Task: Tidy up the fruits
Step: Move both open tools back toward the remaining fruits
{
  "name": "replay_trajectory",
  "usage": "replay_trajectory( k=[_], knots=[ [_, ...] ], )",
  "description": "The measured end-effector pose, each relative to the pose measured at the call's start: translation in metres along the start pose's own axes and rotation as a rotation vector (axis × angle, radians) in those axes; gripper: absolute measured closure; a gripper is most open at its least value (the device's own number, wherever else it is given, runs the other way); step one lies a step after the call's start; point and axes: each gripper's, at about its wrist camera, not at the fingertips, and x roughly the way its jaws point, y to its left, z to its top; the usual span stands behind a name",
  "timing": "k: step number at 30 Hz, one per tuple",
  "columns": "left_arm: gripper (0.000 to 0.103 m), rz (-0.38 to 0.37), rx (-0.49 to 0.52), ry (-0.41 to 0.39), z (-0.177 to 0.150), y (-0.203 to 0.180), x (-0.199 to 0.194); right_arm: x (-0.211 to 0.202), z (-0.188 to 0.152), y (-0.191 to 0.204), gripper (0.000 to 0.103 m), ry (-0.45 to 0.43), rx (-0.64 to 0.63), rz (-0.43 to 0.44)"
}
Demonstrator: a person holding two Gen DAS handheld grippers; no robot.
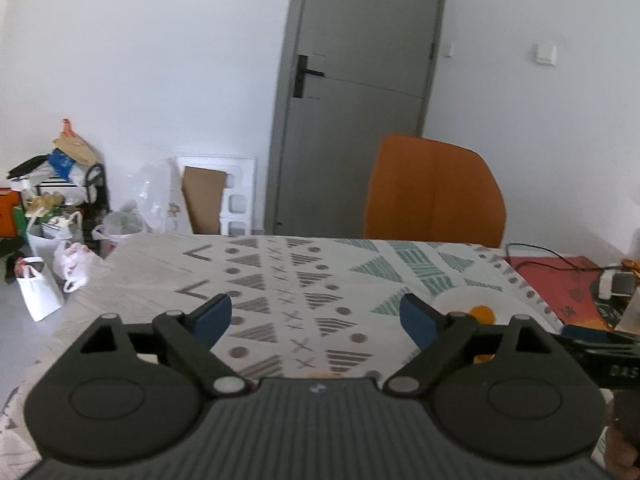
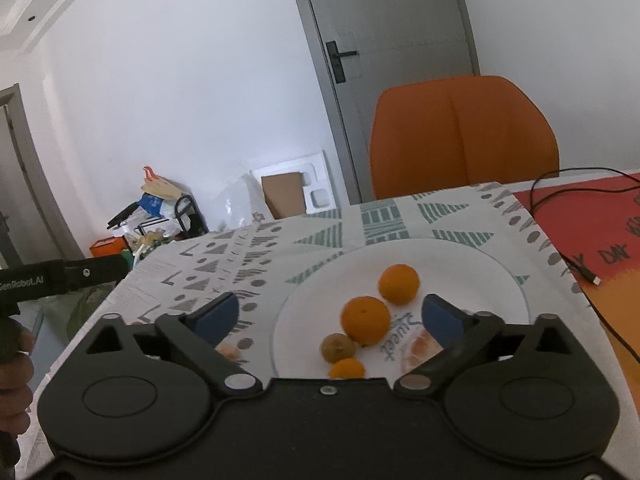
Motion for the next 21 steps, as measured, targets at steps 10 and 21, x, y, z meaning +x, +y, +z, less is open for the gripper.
replay_trajectory(
  k=[10,21],
  knots=[
    [0.009,0.056,-0.064,-0.018,0.001,0.039,-0.015,0.005,0.002,0.032,0.000,0.016,-0.032,0.031],
    [0.009,0.082,-0.097,-0.013,-0.010,0.071,-0.019,0.018,0.000,0.058,0.000,0.019,-0.054,0.065]
  ],
)
